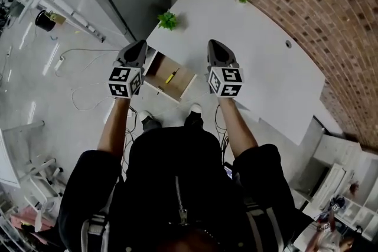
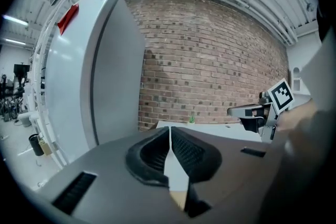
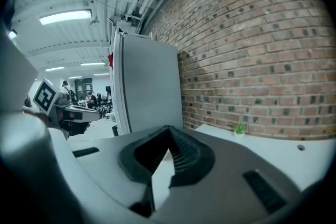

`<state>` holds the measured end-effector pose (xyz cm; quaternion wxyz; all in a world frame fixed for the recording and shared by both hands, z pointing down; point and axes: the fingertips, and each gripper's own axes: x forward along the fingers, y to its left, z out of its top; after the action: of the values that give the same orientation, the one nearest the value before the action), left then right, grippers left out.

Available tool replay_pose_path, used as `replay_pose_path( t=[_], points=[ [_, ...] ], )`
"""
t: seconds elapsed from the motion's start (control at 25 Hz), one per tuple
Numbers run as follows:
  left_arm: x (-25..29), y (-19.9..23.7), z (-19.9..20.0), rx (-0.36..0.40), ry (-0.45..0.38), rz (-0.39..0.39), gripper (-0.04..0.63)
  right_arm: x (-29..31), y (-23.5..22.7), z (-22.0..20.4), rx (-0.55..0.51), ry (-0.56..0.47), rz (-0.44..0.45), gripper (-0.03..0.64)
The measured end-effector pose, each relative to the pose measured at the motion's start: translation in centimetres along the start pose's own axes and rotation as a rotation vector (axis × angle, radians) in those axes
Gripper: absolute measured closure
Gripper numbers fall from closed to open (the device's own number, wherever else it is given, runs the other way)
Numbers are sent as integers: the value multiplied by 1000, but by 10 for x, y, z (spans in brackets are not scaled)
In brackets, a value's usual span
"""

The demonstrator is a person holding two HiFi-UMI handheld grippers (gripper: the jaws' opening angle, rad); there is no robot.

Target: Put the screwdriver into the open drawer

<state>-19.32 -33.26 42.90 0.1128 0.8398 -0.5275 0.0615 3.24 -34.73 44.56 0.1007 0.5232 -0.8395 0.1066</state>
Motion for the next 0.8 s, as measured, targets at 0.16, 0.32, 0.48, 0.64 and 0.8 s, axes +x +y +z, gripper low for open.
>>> replay_pose_path(
  t=[0.16, 0.32, 0.48, 0.64, 0.8],
  points=[
    [7, -12, 17, 14, -34, -14, 565, -11, -11, 20, -15, -32, -8, 609],
    [17, -21, 25, 24, -40, -33, 565, -22, -23, 28, -15, -55, -32, 609],
    [21, -26, 30, 32, -43, -44, 565, -26, -30, 31, -4, -68, -50, 607],
    [23, -26, 30, 32, -41, -45, 565, -27, -32, 31, 3, -74, -58, 609],
    [25, -25, 29, 31, -36, -54, 565, -27, -31, 31, 4, -78, -62, 609]
  ],
)
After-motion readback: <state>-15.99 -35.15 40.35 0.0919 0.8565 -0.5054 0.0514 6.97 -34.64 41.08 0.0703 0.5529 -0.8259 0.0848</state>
